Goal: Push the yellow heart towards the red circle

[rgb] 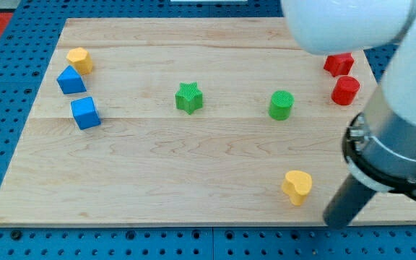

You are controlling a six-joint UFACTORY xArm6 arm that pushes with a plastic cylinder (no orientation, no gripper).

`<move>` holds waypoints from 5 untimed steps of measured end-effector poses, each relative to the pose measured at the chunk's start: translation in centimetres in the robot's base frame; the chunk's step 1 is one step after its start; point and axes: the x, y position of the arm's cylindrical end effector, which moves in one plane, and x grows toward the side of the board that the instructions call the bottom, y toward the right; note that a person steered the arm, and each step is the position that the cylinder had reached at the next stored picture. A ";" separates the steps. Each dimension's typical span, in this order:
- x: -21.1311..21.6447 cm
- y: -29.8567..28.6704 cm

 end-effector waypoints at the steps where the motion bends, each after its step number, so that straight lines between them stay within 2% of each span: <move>1: -1.0 -4.4; 2: -3.1 -4.7; 3: -6.5 0.4; 5: -8.1 1.8</move>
